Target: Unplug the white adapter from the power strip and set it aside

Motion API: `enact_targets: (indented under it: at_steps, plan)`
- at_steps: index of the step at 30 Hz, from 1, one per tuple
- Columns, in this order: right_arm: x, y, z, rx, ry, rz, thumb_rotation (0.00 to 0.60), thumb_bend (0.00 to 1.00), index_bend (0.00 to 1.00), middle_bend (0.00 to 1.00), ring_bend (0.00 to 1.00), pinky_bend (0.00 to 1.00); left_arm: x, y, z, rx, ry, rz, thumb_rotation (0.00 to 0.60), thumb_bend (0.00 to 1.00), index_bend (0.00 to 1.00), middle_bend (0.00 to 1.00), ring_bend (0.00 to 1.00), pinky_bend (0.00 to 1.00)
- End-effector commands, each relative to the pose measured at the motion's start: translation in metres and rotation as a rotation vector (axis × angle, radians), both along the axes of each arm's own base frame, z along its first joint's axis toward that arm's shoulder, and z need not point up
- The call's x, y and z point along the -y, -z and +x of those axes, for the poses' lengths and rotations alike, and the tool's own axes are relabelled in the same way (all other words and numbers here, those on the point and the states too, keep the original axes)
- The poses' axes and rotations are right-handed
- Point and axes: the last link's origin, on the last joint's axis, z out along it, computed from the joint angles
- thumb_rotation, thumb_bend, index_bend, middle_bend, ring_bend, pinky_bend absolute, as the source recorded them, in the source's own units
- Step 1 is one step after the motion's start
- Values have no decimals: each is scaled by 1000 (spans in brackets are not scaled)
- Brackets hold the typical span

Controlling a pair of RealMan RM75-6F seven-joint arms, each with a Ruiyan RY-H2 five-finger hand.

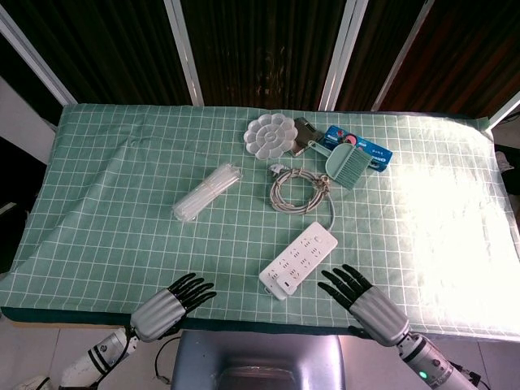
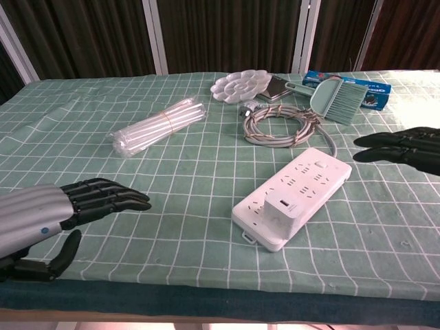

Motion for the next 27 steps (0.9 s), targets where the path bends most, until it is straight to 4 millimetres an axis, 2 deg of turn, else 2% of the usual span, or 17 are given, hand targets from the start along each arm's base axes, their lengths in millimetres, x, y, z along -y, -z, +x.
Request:
enact_targets:
  at_steps: [1, 6, 12, 17, 27]
  plan:
    - [5, 13, 18, -13, -48, 44, 600, 208, 0, 0, 0, 0, -6, 23, 24, 8, 3, -50, 600, 912, 0, 36, 0, 45]
    - [14, 24, 30, -30, -40, 63, 600, 209, 0, 0, 0, 0, -11, 38, 43, 27, 21, -67, 600, 911, 0, 3, 0, 38]
    - [22, 30, 29, -28, 1, 79, 600, 208, 0, 0, 0, 0, -22, 50, 65, 83, 40, -55, 600, 930, 0, 0, 0, 34]
    - [25, 30, 29, -18, 2, 81, 600, 209, 0, 0, 0, 0, -31, 64, 65, 47, 9, -94, 600, 1000, 0, 0, 0, 30]
    - [31, 34, 39, -42, -23, 97, 600, 209, 0, 0, 0, 0, -46, 83, 71, 37, -37, -98, 600, 1000, 0, 0, 0, 29]
